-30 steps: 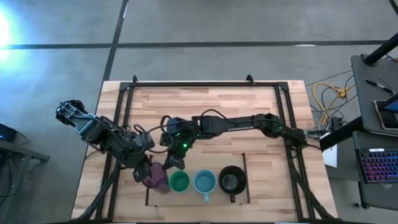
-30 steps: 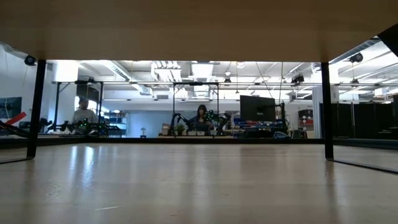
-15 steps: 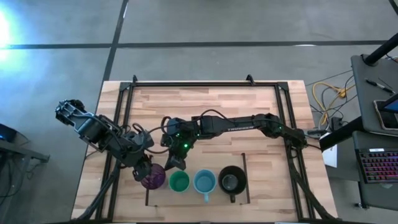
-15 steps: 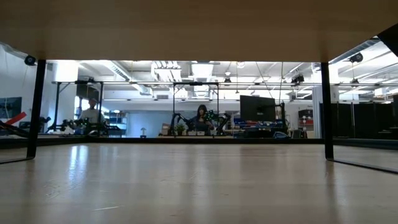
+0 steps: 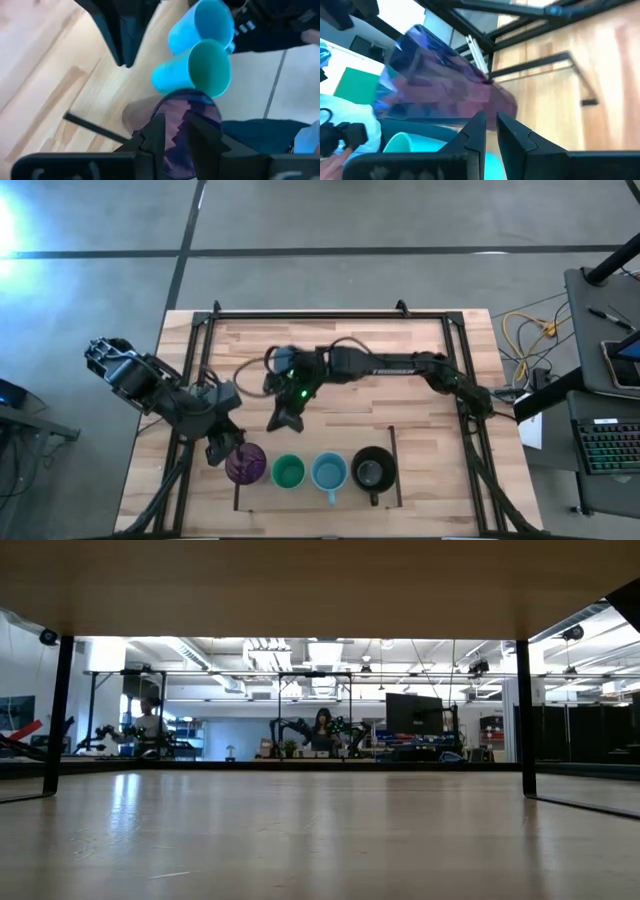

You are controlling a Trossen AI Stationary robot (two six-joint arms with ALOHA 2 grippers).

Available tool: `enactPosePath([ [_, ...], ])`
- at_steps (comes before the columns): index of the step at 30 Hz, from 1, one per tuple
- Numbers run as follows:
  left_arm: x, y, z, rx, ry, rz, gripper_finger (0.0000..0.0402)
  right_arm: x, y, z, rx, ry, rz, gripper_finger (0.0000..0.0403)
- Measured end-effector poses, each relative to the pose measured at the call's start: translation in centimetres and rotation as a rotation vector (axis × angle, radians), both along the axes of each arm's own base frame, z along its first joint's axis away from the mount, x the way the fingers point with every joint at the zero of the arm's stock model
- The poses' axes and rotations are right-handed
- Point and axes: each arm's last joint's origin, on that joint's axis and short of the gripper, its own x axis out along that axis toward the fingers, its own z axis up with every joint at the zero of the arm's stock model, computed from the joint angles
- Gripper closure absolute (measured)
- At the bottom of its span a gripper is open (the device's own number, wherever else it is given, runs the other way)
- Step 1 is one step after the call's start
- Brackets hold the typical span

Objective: Stack small to large cups/mugs on shelf
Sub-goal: Return to Home Position

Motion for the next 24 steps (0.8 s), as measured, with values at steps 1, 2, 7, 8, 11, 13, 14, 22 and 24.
enactPosePath([
  [1, -0.1, 0.1, 0.2, 0.008, -0.017, 0.001, 0.034, -0.3, -0.5, 0.6, -0.012, -0.015, -0.002, 0.0364],
  [2, -0.3, 0.3, 0.5, 0.015, -0.034, -0.001, 0.034, -0.7, -1.1, 1.2, -0.028, -0.03, -0.001, 0.0364],
  [7, -1.3, 1.1, 1.7, 0.029, -0.13, 0.007, 0.034, -3.5, -3.6, 5.0, -0.149, -0.118, -0.046, 0.0364],
  [8, -1.5, 1.3, 1.9, 0.032, -0.145, 0.013, 0.034, -4.1, -4.1, 5.9, -0.181, -0.146, -0.066, 0.0364],
  [11, -2.5, 2.0, 2.4, 0.053, -0.194, 0.038, 0.034, -6.3, -5.4, 8.5, -0.258, -0.206, -0.115, 0.0364],
  [13, -3.3, 2.7, 2.9, 0.075, -0.236, 0.057, 0.034, -7.9, -6.4, 10.2, -0.271, -0.211, -0.176, 0.0364],
  [14, -3.5, 2.9, 3.0, 0.089, -0.254, 0.069, 0.034, -8.8, -6.8, 11.1, -0.262, -0.206, -0.212, 0.0364],
  [22, -5.3, 4.5, 3.0, 0.222, -0.389, 0.086, 0.034, -14.4, -7.1, 14.3, -0.22, -0.264, -0.112, 0.0364],
  [24, -5.8, 4.9, 2.5, 0.242, -0.396, 0.095, 0.034, -14.2, -8.1, 12.8, -0.17, -0.238, -0.08, 0.0364],
])
